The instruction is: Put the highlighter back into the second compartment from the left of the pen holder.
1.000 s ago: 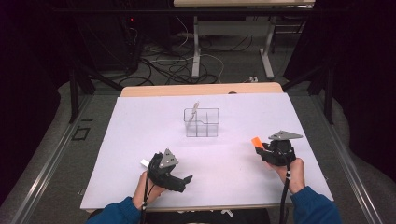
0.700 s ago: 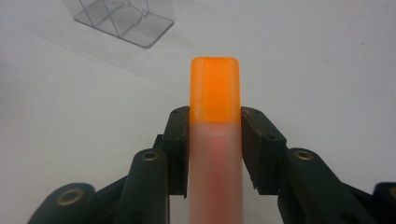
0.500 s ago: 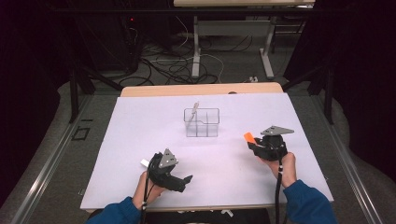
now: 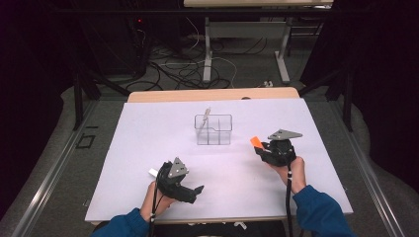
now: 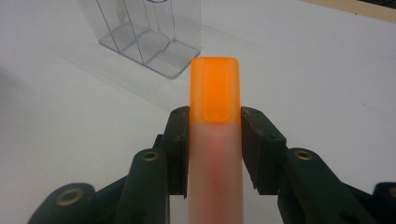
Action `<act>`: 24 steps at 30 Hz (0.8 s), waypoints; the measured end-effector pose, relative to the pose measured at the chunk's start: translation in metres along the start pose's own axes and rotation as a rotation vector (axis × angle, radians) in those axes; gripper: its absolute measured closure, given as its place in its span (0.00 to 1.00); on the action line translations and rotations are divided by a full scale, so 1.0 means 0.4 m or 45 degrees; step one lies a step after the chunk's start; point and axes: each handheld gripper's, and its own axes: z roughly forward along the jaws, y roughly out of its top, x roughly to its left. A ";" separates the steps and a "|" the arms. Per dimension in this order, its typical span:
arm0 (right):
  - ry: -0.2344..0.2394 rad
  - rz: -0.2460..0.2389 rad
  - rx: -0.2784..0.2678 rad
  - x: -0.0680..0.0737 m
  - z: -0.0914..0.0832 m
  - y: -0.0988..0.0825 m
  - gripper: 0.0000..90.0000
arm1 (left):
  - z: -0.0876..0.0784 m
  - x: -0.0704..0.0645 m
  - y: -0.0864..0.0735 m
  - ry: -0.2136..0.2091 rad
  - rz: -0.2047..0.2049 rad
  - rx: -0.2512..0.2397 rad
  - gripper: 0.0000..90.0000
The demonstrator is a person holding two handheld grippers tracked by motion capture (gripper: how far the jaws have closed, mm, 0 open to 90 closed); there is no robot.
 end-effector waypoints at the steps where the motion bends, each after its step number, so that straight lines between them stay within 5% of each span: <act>1: 0.008 0.006 -0.002 0.002 0.001 0.003 0.72 | 0.000 0.000 0.000 -0.001 0.002 -0.001 0.01; 24: 0.050 -0.025 -0.062 0.028 0.058 0.066 0.72 | -0.004 0.002 0.001 -0.011 0.008 0.014 0.01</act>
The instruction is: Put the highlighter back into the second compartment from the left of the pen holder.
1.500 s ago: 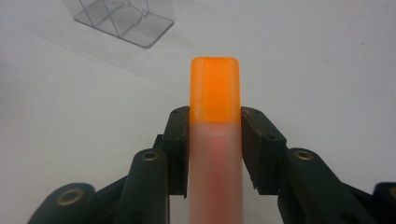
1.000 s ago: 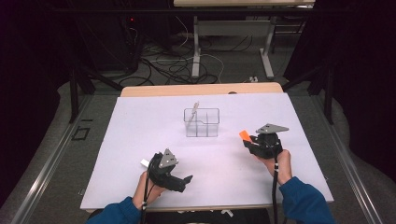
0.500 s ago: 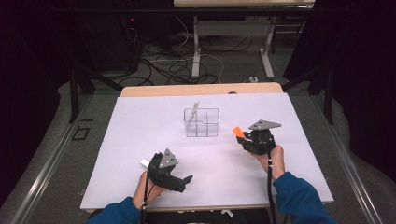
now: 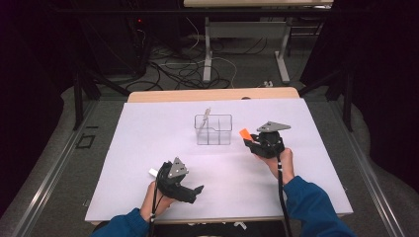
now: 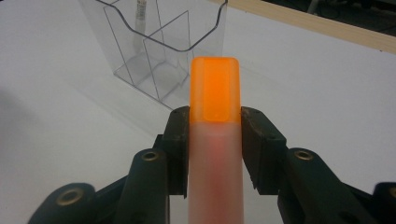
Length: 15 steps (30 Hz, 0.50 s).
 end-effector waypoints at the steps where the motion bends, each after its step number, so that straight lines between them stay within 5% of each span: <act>1: 0.000 0.007 0.000 0.002 0.002 0.002 0.72 | 0.000 0.000 0.000 0.000 0.000 0.000 0.01; 15: 0.013 -0.021 -0.043 0.013 0.026 0.037 0.72 | 0.000 0.000 0.000 -0.003 -0.003 -0.001 0.01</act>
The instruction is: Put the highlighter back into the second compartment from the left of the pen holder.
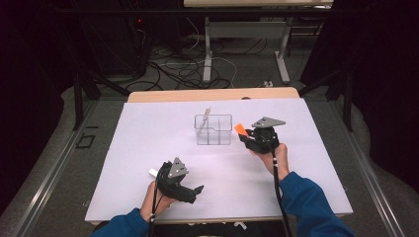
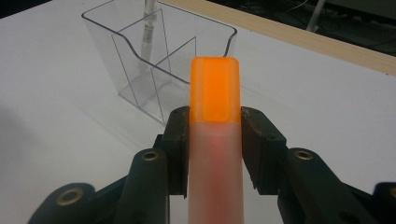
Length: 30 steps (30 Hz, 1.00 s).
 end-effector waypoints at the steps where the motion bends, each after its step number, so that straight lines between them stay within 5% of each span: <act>1: 0.000 0.001 -0.007 0.001 0.003 0.002 0.72 | 0.000 0.000 0.000 -0.001 -0.002 0.000 0.01; 30: 0.029 0.002 -0.126 0.030 0.073 0.074 0.72 | 0.003 -0.001 -0.001 0.005 -0.010 -0.016 0.01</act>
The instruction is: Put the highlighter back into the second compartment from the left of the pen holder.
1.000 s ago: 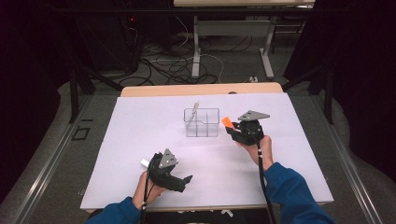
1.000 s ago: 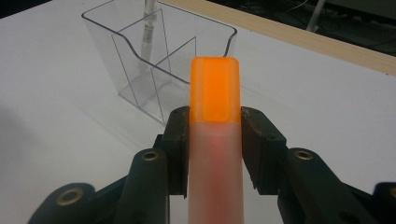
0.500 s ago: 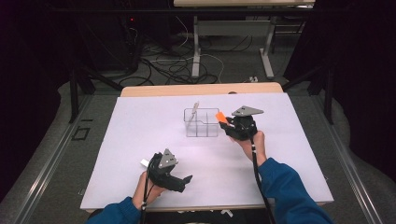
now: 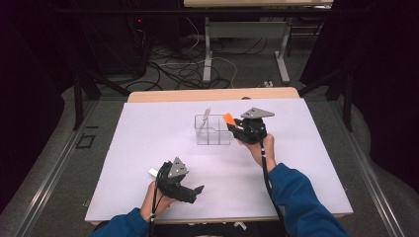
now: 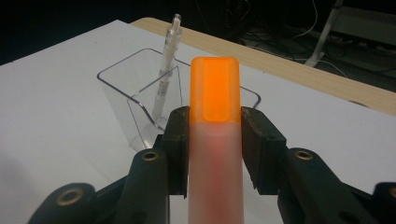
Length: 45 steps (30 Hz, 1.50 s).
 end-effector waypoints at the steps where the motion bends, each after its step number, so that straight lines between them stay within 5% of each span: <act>1: 0.000 -0.008 -0.009 0.002 0.006 0.003 0.72 | 0.000 0.000 0.000 0.001 0.001 -0.002 0.01; 13: 0.016 -0.007 -0.103 0.018 0.052 0.047 0.72 | -0.003 0.004 0.001 -0.018 0.011 0.011 0.01; 45: 0.006 -0.056 -0.208 0.060 0.160 0.098 0.72 | -0.001 0.004 -0.001 -0.004 0.009 -0.006 0.01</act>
